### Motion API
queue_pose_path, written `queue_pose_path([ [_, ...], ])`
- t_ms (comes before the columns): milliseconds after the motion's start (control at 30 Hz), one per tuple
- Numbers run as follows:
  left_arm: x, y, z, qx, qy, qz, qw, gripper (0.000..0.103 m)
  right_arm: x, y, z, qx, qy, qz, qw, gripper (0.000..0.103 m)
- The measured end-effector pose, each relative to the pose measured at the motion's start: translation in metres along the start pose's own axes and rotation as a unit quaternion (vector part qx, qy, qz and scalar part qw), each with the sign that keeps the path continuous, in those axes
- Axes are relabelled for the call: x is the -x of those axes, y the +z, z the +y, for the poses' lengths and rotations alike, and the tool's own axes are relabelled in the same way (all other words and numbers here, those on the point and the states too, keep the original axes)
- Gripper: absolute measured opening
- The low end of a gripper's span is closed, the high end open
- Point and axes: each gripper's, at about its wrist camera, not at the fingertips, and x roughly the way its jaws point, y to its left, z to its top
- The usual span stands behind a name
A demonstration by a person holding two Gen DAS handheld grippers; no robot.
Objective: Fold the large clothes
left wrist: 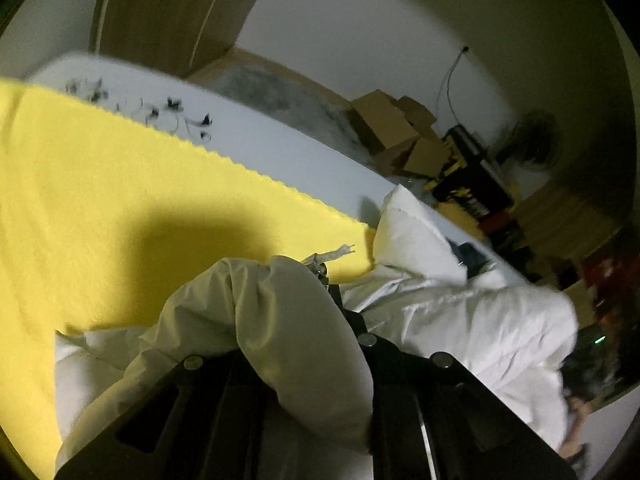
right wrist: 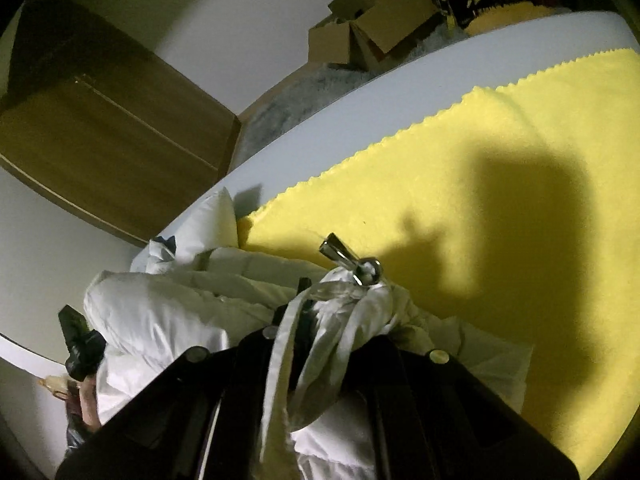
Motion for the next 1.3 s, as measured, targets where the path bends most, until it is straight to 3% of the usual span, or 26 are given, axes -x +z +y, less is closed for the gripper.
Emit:
queue_pose_path([
  [133, 0.026, -0.006, -0.019, -0.044, 0.041, -0.016, 0.9981, 0.01, 0.031, -0.008, 0.011, 0.016, -0.008, -0.033, 0.999, 0.018],
  [167, 0.041, -0.008, -0.028, -0.065, 0.049, -0.025, 0.9963, 0.012, 0.043, -0.008, 0.015, 0.019, 0.004, -0.049, 0.999, 0.028],
  [200, 0.057, -0.01, -0.036, -0.084, 0.056, -0.04, 0.994, 0.013, 0.058, -0.009, 0.02, 0.023, 0.018, -0.067, 0.997, 0.05],
  [233, 0.073, -0.012, -0.044, -0.102, 0.064, -0.058, 0.991, 0.013, 0.069, -0.01, 0.025, 0.025, 0.027, -0.082, 0.996, 0.063],
  [267, 0.091, -0.015, -0.054, -0.118, 0.078, -0.077, 0.987, 0.014, 0.093, -0.014, 0.035, 0.034, 0.045, -0.109, 0.992, 0.094],
  [300, 0.108, -0.018, -0.064, -0.13, 0.09, -0.097, 0.9826, 0.015, 0.111, -0.017, 0.046, 0.045, 0.041, -0.137, 0.989, 0.103],
  [367, 0.135, -0.023, -0.079, -0.138, 0.096, -0.128, 0.9775, 0.02, 0.147, -0.026, 0.069, 0.077, 0.027, -0.204, 0.976, 0.103],
  [433, 0.167, -0.035, -0.098, -0.146, 0.107, -0.16, 0.9703, 0.038, 0.181, -0.037, 0.091, 0.099, 0.002, -0.255, 0.962, 0.103],
  [500, 0.179, -0.046, -0.113, -0.161, 0.108, -0.176, 0.9651, 0.098, 0.208, -0.055, 0.114, 0.112, -0.048, -0.301, 0.946, 0.103],
  [533, 0.181, -0.05, -0.119, -0.17, 0.105, -0.185, 0.9621, 0.102, 0.216, -0.065, 0.125, 0.123, -0.061, -0.311, 0.94, 0.103],
  [600, 0.176, -0.051, -0.126, -0.196, 0.111, -0.194, 0.9549, 0.103, 0.224, -0.087, 0.147, 0.147, -0.055, -0.298, 0.942, 0.103],
  [700, 0.167, -0.048, -0.127, -0.231, 0.157, -0.214, 0.936, 0.103, 0.225, -0.111, 0.158, 0.15, -0.027, -0.261, 0.953, 0.103],
  [867, 0.21, -0.073, -0.117, -0.211, 0.161, -0.263, 0.9275, 0.103, 0.23, -0.16, 0.167, 0.18, -0.038, -0.238, 0.954, 0.103],
  [1033, 0.253, -0.137, -0.095, -0.141, 0.2, -0.27, 0.9313, 0.103, 0.22, -0.187, 0.164, 0.19, -0.054, -0.211, 0.957, 0.103],
  [1100, 0.252, -0.162, -0.089, -0.134, 0.206, -0.264, 0.9325, 0.103, 0.207, -0.192, 0.163, 0.187, -0.07, -0.194, 0.96, 0.103],
  [1200, 0.229, -0.174, -0.089, -0.136, 0.222, -0.241, 0.9349, 0.103, 0.182, -0.198, 0.16, 0.177, -0.085, -0.181, 0.964, 0.101],
  [1233, 0.22, -0.171, -0.09, -0.135, 0.227, -0.232, 0.9362, 0.103, 0.178, -0.199, 0.16, 0.175, -0.086, -0.179, 0.964, 0.099],
  [1300, 0.198, -0.17, -0.1, -0.13, 0.246, -0.219, 0.9349, 0.103, 0.16, -0.198, 0.168, 0.166, -0.092, -0.169, 0.967, 0.073],
])
